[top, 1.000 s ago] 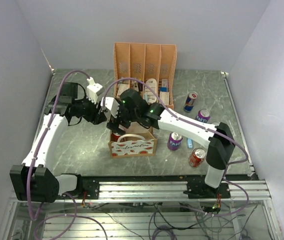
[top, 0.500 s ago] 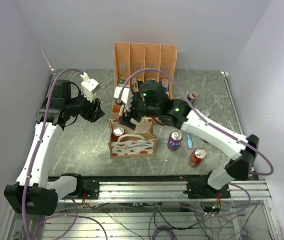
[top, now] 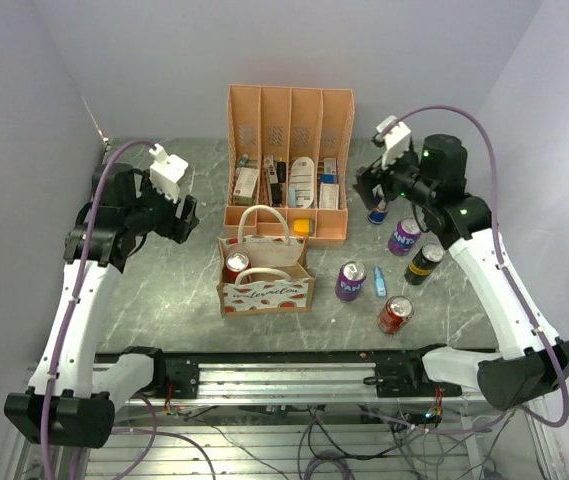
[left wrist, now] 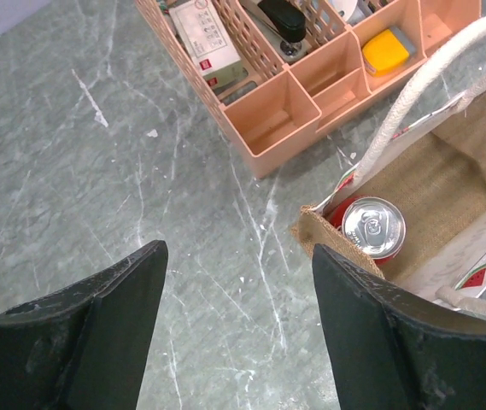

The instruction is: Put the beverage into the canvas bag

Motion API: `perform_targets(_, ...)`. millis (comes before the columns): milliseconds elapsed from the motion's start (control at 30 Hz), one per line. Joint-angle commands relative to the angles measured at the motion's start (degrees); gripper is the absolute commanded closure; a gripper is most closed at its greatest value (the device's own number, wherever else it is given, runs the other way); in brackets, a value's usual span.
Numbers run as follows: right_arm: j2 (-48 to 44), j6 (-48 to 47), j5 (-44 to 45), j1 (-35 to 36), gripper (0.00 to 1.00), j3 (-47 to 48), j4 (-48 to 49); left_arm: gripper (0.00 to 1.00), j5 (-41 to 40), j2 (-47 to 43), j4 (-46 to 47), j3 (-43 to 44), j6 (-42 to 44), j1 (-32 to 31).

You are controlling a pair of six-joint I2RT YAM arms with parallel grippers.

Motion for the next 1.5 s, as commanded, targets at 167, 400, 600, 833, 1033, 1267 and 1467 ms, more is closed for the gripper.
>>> perform_targets(167, 6.2, 0.2, -5.3, -21.7, 0.15, -1.6, -4.2, 0.17, -4.1, -3.6, 3.8, -2.9, -0.8, -0.2)
perform_targets(400, 7.0, -4.2, -2.0, -27.0, 0.14, -3.5, -11.1, 0.17, -3.0, -4.0, 3.9, -3.2, -1.1, -0.2)
perform_targets(600, 1.9, -9.9, -3.1, -35.3, 0.13, -8.1, -19.0, 0.16, -0.9, -3.9, 3.6, -3.2, -1.0, -0.2)
perform_targets(833, 2.6, -14.8, -8.2, -38.2, 0.13, -13.1, -25.7, 0.17, -0.9, -3.4, 3.9, -3.9, -0.5, -0.2)
perform_targets(1033, 3.6, -13.8, -9.7, -38.6, 0.15, -16.5, -24.2, 0.17, -0.3, -3.9, 3.9, -4.6, -0.3, -0.2)
perform_targets(1267, 3.8, -13.7, -9.6, -39.1, 0.26, -16.8, -23.4, 0.17, 0.4, -4.2, 4.1, -5.0, -0.1, -0.2)
perform_targets(1467, 3.8, -13.9, -9.2, -39.2, 0.34, -17.0, -23.6, 0.17, 0.4, -4.4, 4.2, -5.2, 0.0, -0.2)
